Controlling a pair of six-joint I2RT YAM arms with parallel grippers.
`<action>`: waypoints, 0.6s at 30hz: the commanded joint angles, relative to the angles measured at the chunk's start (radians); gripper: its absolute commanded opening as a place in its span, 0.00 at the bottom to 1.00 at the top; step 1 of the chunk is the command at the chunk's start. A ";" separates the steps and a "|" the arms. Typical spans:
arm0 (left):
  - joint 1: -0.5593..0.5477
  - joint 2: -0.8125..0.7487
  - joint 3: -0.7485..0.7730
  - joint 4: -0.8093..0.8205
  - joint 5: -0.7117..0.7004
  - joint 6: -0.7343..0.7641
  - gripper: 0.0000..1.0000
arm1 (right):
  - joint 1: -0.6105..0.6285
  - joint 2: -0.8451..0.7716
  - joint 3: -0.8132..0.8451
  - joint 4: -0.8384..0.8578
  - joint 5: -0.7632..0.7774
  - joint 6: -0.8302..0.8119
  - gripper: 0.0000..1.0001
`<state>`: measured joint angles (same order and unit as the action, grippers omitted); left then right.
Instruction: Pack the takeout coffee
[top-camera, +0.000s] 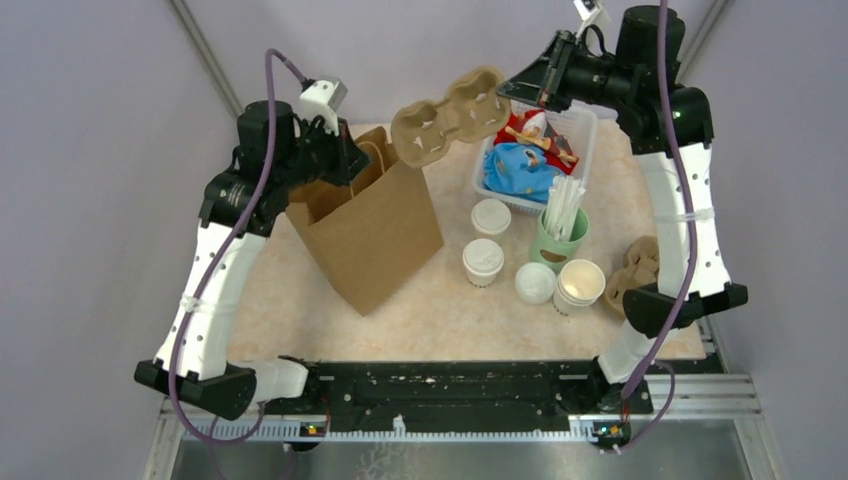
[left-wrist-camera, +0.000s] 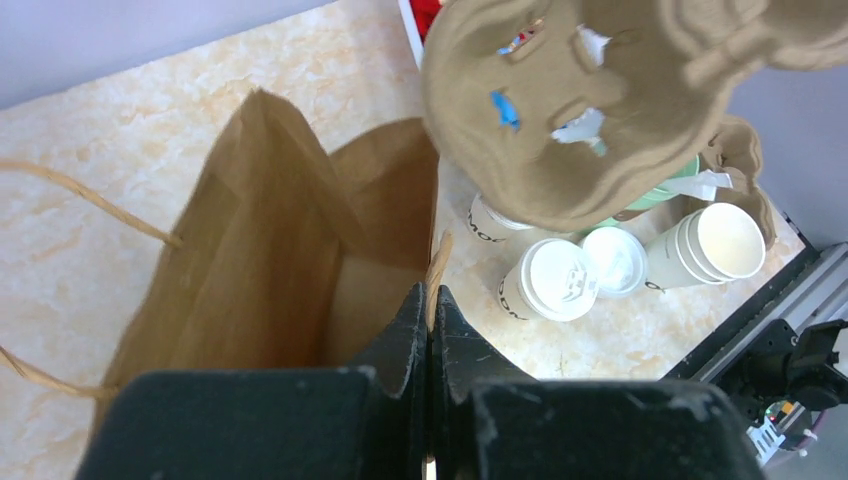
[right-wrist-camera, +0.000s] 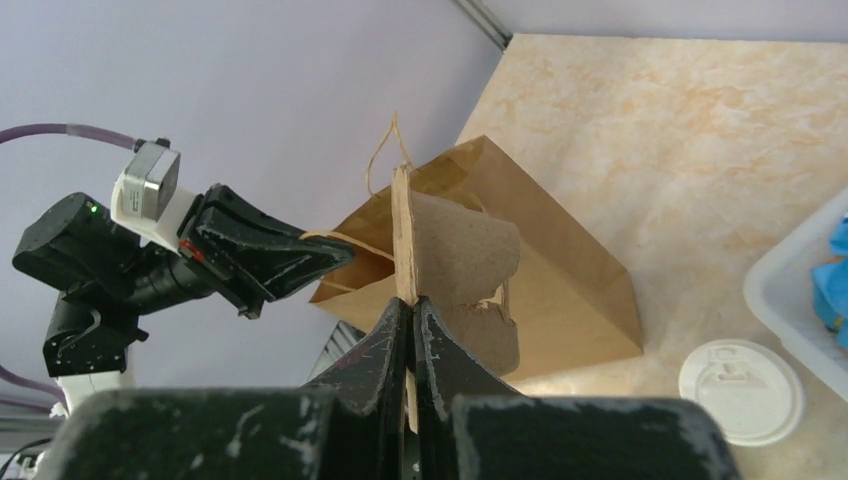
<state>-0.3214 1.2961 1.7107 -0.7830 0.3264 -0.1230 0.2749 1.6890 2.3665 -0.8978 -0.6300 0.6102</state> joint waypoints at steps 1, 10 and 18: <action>0.001 -0.040 -0.024 0.038 0.047 0.047 0.00 | 0.069 0.015 0.062 -0.012 0.082 0.000 0.00; -0.012 -0.133 -0.148 0.068 0.151 0.063 0.00 | 0.189 0.026 0.079 -0.017 0.176 -0.007 0.00; -0.070 -0.124 -0.127 0.057 0.108 0.114 0.00 | 0.277 0.065 0.127 -0.045 0.209 -0.054 0.00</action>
<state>-0.3637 1.1751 1.5494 -0.7658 0.4328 -0.0505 0.5087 1.7393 2.4298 -0.9447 -0.4431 0.5964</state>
